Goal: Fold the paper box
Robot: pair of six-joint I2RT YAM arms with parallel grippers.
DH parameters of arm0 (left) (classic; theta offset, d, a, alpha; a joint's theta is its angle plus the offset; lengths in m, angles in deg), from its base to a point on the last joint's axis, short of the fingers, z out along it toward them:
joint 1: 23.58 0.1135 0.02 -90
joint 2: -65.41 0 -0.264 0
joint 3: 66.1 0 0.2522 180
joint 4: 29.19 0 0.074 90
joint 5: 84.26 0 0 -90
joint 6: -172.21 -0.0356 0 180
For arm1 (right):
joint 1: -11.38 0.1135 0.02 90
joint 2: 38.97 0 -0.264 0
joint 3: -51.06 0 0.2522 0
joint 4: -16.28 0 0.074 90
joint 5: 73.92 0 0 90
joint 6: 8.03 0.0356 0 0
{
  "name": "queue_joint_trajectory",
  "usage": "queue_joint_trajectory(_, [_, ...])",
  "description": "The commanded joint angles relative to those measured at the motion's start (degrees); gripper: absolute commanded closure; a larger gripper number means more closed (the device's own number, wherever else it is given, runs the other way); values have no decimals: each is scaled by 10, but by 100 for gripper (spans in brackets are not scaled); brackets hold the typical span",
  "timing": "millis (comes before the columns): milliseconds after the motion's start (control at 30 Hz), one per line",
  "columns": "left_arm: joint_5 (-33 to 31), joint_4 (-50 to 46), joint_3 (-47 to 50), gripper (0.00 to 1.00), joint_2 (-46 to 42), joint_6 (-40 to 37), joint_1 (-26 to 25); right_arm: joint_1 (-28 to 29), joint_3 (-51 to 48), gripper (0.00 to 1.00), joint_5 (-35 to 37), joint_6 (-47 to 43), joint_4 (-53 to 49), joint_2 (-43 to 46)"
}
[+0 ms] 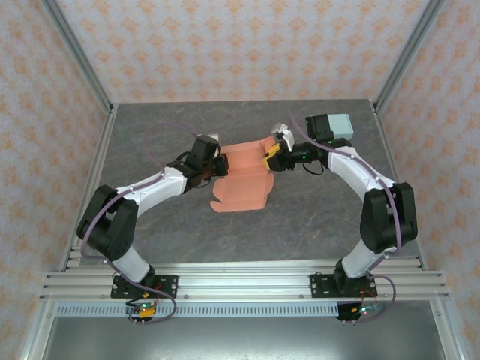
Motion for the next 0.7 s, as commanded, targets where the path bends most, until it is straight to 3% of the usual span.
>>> queue_joint_trajectory(0, [12,12,-19,100,1,-4,1,8,-14,66,40,36,83,7])
queue_joint_trajectory(133, [7,10,-19,100,4,-1,1,11,-37,58,40,59,119,29])
queue_joint_trajectory(333, [6,24,-9,100,3,-16,7,-2,-18,42,18,-9,10,64])
queue_joint_trajectory(467, [6,19,-12,100,-1,-41,10,-45,-21,40,29,-13,4,102])
queue_joint_trajectory(667, [23,16,-24,100,-3,-67,9,-90,-91,31,104,62,119,152])
